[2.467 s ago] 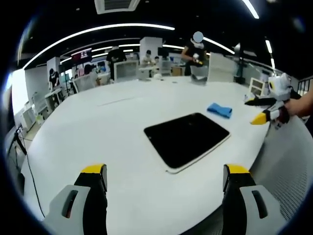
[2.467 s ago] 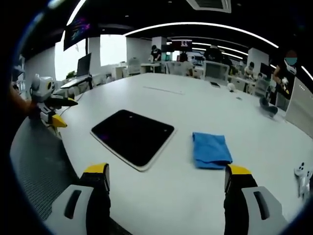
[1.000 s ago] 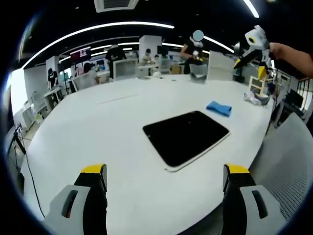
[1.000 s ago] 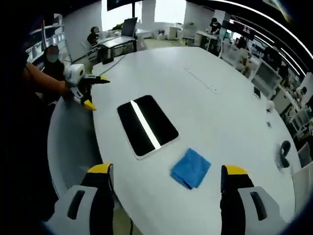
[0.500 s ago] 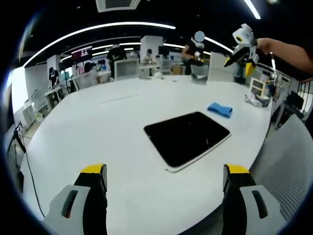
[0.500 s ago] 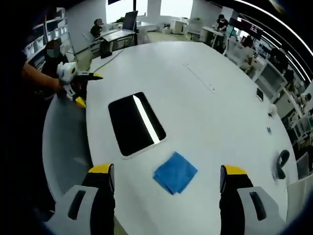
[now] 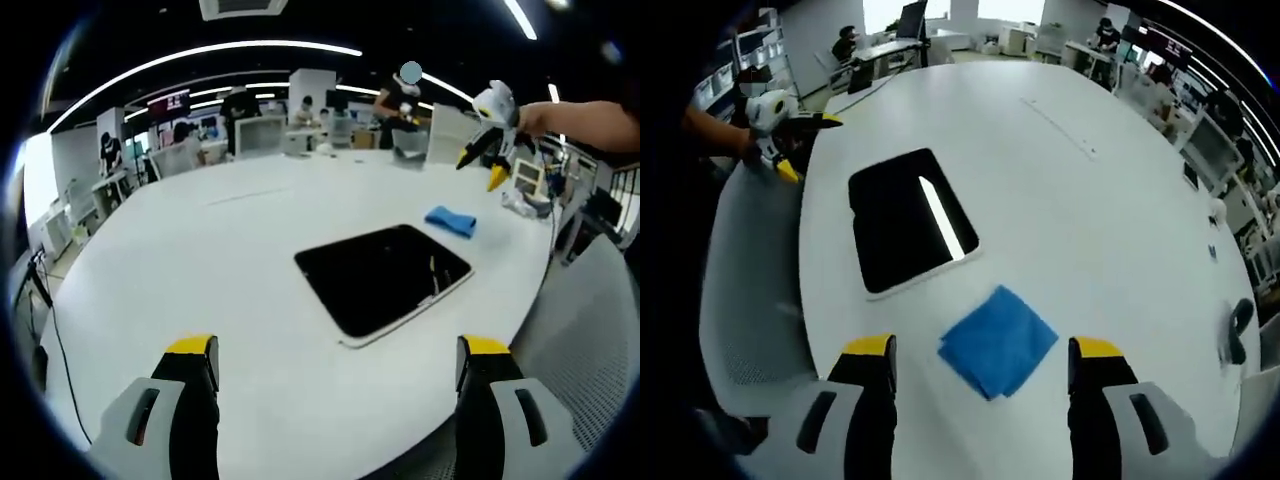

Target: Wipe the mirror surface with the cleaning cloth until all visible marks leave the cleaned area.

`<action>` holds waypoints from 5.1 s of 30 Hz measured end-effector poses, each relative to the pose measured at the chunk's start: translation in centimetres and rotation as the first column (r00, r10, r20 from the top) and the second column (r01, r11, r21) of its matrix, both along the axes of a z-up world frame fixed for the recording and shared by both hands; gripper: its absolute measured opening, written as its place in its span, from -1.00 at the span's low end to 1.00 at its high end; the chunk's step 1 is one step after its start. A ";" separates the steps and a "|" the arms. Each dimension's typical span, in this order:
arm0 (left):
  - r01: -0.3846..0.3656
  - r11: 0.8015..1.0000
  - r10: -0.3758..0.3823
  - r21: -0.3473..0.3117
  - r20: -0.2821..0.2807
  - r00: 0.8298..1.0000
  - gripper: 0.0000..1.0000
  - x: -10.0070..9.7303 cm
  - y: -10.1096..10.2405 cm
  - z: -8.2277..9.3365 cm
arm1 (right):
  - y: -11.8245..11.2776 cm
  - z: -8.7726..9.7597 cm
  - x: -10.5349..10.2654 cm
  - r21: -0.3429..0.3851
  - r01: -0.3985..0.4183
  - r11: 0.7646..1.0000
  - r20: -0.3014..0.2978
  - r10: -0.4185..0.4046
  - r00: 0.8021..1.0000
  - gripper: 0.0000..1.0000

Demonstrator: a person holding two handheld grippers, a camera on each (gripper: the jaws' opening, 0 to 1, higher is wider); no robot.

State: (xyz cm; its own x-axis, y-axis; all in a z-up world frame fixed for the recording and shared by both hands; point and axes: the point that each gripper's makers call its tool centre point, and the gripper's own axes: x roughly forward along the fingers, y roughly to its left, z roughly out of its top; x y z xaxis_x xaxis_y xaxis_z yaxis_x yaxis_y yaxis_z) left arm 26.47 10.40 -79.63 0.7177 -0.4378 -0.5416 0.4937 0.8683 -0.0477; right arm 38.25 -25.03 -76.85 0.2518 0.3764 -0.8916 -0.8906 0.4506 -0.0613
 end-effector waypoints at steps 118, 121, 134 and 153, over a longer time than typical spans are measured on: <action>-0.017 0.999 0.018 0.031 -0.023 1.000 0.98 0.0 0.6 -0.8 | -2.9 -2.5 3.5 0.087 0.545 0.834 -0.070 -0.541 0.838 -0.98; -0.013 0.999 0.013 0.032 -0.022 1.000 0.98 0.0 0.6 -0.8 | -2.9 -2.6 3.4 0.085 0.546 0.833 -0.077 -0.541 0.838 -0.98; 0.005 0.999 -0.004 0.035 -0.022 1.000 0.98 -0.1 0.2 -0.7 | -1.7 -3.0 3.0 0.080 0.552 0.830 -0.096 -0.545 0.833 -0.98; 0.006 0.999 -0.006 0.039 0.002 1.000 0.98 0.0 0.8 -0.4 | 3.8 -4.6 2.8 0.074 0.549 0.833 -0.161 -0.533 0.830 -0.98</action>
State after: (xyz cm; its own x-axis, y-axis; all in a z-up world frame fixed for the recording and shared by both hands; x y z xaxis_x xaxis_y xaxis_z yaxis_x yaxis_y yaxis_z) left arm 26.48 11.19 -80.04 0.7164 -0.4205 -0.5567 0.4986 0.8667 -0.0129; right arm 41.02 -21.26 -81.48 0.3309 0.3127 -0.8904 -0.4980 0.8593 0.1167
